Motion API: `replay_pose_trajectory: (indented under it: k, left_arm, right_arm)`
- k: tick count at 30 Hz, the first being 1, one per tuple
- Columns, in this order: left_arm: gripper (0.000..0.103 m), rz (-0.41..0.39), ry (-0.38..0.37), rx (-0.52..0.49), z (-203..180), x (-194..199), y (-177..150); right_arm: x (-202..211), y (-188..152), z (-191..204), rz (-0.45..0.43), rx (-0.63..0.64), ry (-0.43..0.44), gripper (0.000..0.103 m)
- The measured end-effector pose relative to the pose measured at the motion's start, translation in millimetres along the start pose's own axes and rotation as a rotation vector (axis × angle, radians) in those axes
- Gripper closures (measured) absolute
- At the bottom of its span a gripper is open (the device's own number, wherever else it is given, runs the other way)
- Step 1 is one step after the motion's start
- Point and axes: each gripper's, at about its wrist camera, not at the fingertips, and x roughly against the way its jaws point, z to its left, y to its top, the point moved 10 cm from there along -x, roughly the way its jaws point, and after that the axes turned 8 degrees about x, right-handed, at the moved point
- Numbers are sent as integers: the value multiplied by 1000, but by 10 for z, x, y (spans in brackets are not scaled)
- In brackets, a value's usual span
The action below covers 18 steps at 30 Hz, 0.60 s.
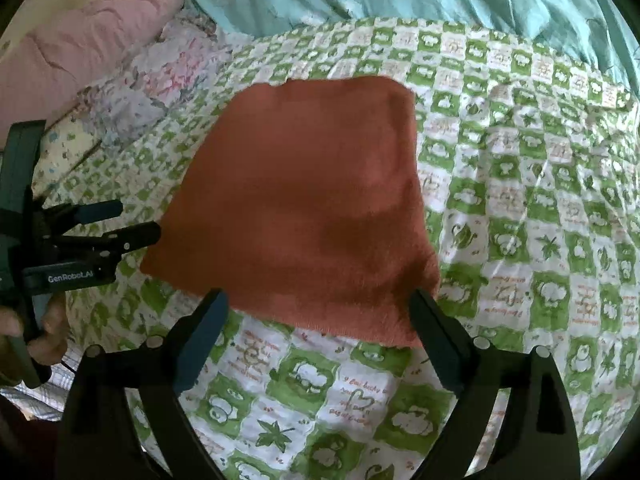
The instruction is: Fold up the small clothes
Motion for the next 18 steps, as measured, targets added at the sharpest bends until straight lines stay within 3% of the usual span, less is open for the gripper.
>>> replay_pose_trajectory:
  k: [6,18]
  left_arm:
    - [18,29,4,-36,-69,-30,-97]
    - [17,10,0,-58,-133,25,-81]
  right_arm:
    - [7,-86,51,18,-2,5,11]
    - [53,-37,44,-1,-32,-11,9]
